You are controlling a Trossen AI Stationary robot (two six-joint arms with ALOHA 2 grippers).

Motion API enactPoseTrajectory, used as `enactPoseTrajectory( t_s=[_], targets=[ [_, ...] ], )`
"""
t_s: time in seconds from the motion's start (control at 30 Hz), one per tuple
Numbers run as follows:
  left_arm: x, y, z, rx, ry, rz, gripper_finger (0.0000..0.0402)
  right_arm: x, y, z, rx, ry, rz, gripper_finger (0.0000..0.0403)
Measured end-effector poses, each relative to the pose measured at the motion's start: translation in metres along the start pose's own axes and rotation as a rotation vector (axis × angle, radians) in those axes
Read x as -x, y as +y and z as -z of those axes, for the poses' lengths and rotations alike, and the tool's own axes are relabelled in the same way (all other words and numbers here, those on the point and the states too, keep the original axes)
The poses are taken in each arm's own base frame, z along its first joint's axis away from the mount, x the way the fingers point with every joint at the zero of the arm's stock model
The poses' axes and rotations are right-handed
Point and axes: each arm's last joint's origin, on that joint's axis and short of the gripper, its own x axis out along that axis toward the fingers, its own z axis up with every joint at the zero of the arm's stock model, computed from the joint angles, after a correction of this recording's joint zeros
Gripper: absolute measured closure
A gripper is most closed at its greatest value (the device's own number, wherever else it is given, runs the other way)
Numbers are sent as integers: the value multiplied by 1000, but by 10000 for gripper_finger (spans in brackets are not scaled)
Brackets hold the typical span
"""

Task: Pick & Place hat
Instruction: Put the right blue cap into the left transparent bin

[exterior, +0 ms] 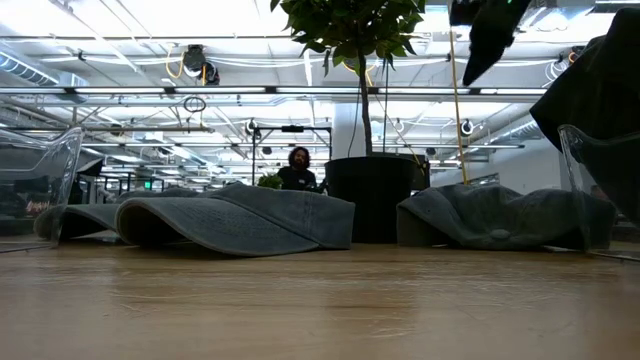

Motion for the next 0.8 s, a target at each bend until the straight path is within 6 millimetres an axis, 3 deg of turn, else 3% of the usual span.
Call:
enactPoseTrajectory(
  t_s=[0.17, 0.37, 0.6, 0.8],
  targets=[
    [0, 0, 0, 14, 0, 0, 227, -32, -31, 1, -122, 42, -147, 210],
    [0, 0, 0, 19, 1, 1, 227, -76, -53, 3, -180, 126, -324, 203],
    [0, 0, 0, 23, 10, 11, 227, -126, -66, 8, -288, 183, -544, 202],
    [0, -1, 1, 62, 39, 42, 227, -155, -67, 15, -334, 269, -651, 202]
  ],
)
